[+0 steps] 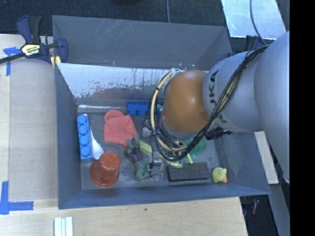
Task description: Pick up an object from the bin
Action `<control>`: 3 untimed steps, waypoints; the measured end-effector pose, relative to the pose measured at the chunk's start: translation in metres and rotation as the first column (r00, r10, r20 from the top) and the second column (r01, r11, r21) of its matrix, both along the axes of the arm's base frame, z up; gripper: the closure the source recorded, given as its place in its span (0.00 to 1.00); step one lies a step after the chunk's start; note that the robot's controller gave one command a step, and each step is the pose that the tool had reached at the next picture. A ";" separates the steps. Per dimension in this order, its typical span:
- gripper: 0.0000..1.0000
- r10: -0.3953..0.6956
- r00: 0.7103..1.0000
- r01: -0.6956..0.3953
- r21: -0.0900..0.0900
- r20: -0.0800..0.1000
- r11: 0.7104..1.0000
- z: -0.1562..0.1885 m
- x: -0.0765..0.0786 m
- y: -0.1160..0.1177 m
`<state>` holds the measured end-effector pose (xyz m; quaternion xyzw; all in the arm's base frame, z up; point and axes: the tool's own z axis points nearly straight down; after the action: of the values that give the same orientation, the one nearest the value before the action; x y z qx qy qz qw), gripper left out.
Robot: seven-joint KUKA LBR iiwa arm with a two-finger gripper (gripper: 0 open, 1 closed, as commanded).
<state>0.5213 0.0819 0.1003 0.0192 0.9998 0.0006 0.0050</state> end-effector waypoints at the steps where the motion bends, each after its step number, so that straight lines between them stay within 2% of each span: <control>1: 1.00 0.008 1.000 -0.008 -0.001 0.002 1.000 0.071 -0.002 -0.042; 2: 1.00 0.008 1.000 -0.008 -0.001 0.002 1.000 0.071 -0.002 -0.042; 3: 1.00 0.001 1.000 -0.001 -0.001 0.003 1.000 0.059 0.004 -0.028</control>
Offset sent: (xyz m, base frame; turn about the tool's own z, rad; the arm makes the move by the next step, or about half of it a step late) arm 0.0000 0.0000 0.0000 0.0000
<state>0.5250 0.0542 0.1598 0.0185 0.9998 -0.0001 0.0067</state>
